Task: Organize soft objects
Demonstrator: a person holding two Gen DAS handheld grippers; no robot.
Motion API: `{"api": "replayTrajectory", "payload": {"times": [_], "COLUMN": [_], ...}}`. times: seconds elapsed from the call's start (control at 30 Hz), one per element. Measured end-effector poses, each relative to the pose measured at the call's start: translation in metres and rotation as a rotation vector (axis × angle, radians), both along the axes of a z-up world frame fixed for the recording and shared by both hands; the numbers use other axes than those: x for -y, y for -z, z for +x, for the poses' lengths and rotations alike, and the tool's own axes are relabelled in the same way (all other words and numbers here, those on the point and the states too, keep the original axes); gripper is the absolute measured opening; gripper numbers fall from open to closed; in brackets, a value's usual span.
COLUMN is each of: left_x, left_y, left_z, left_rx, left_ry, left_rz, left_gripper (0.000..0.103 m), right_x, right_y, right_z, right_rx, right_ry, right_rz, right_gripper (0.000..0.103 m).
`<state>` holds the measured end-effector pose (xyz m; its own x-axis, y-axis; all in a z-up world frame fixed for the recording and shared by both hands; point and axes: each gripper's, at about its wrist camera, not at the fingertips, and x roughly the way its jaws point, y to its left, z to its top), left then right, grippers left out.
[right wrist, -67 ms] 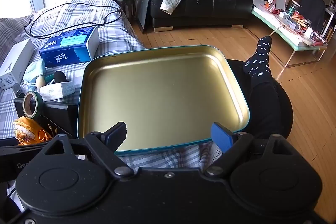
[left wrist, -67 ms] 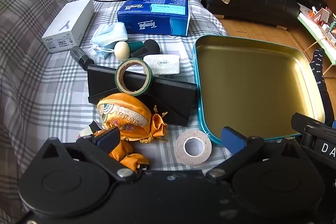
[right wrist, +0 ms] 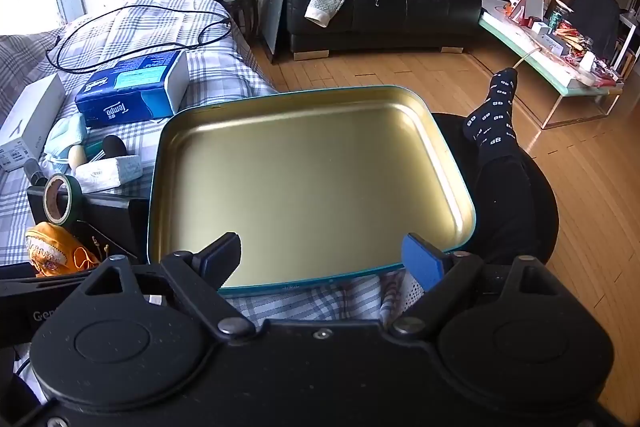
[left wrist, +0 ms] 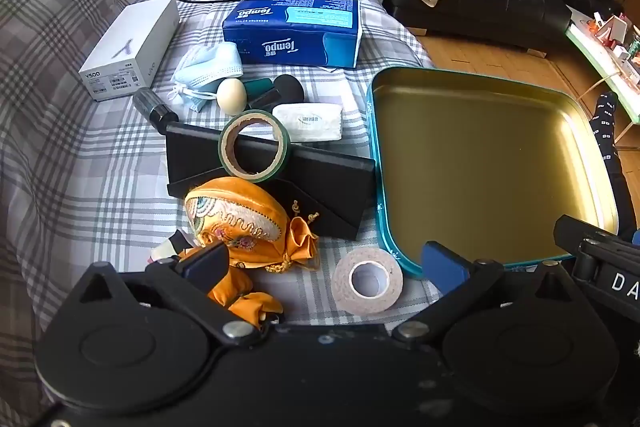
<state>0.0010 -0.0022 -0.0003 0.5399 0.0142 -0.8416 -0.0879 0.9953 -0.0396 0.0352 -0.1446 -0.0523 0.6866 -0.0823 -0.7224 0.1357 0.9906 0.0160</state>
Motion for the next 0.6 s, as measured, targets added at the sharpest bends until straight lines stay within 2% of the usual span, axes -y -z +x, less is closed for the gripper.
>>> {"api": "replayTrajectory", "payload": {"times": [0.1,0.13,0.6], "left_x": [0.0042,-0.002,-0.0031], "left_y": [0.0011,0.001,0.0037], "left_z": [0.0017,0.0002,0.0003], "left_rx": [-0.006,-0.001,-0.009], "left_ry": [0.005,-0.002,-0.003], "left_rz": [0.014,-0.023,-0.024], "left_gripper": [0.103,0.103,0.103], "right_x": [-0.0002,-0.0004,0.0011], "right_y": [0.0002,0.0002,-0.0005], "right_z": [-0.0001,-0.0002,0.0001], "right_rx": [0.0,-0.001,-0.004], "right_ry": [0.0,-0.001,-0.003], "right_rz": [0.003,0.003,0.005], "right_gripper": [0.085,0.084,0.084]}}
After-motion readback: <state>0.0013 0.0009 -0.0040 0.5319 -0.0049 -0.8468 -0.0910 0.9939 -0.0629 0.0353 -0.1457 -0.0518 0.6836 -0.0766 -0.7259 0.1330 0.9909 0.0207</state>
